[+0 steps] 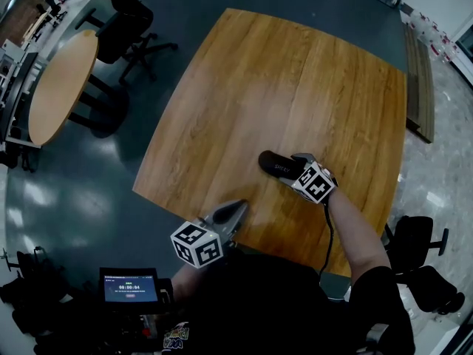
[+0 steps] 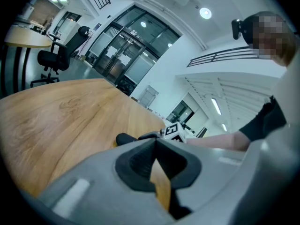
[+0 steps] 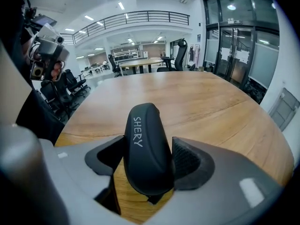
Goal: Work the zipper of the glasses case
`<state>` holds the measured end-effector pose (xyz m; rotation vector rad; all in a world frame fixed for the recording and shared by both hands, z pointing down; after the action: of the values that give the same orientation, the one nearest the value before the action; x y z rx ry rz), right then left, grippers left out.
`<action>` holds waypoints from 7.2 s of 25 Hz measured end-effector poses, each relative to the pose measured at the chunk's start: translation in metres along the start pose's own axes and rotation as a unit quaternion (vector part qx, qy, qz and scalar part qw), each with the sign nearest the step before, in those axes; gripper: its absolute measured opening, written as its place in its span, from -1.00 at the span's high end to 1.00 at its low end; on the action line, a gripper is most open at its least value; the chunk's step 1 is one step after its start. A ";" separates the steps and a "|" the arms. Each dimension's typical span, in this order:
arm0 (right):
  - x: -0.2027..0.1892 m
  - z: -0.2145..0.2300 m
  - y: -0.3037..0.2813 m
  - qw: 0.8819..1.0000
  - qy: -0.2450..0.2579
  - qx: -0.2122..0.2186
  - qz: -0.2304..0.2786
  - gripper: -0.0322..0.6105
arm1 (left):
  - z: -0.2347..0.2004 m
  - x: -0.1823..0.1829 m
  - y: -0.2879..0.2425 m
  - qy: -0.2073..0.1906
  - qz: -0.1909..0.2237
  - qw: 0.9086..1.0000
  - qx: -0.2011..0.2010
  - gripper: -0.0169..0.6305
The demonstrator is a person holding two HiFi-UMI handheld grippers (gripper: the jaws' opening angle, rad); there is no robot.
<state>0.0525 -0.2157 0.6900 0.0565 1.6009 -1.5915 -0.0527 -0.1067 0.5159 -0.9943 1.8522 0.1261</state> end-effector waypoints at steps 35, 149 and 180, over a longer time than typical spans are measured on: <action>0.078 -0.103 0.146 0.905 0.396 -0.118 0.096 -0.01 | 0.006 0.067 -0.022 -0.228 -0.126 0.951 -0.166 0.13; 0.143 -0.159 0.250 0.890 0.070 -0.303 0.333 0.88 | 0.046 0.079 -0.028 -0.750 -0.025 0.647 0.137 0.13; 0.156 -0.186 0.267 0.905 -0.041 -0.112 0.408 0.88 | 0.075 0.096 0.005 -0.764 0.137 0.629 0.042 0.14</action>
<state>0.0102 -0.0912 0.3544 0.4670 1.4048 -0.7464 -0.0195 -0.1222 0.3994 -0.1906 0.3314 0.7884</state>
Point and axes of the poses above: the fingertips, and each gripper's own axes: y backward along the fingers, z to its right, x out of its top, the point moved 1 cm from there along y, backward along the fingers, and after that the axes turned 10 degrees about -y, right-handed, at the moved point
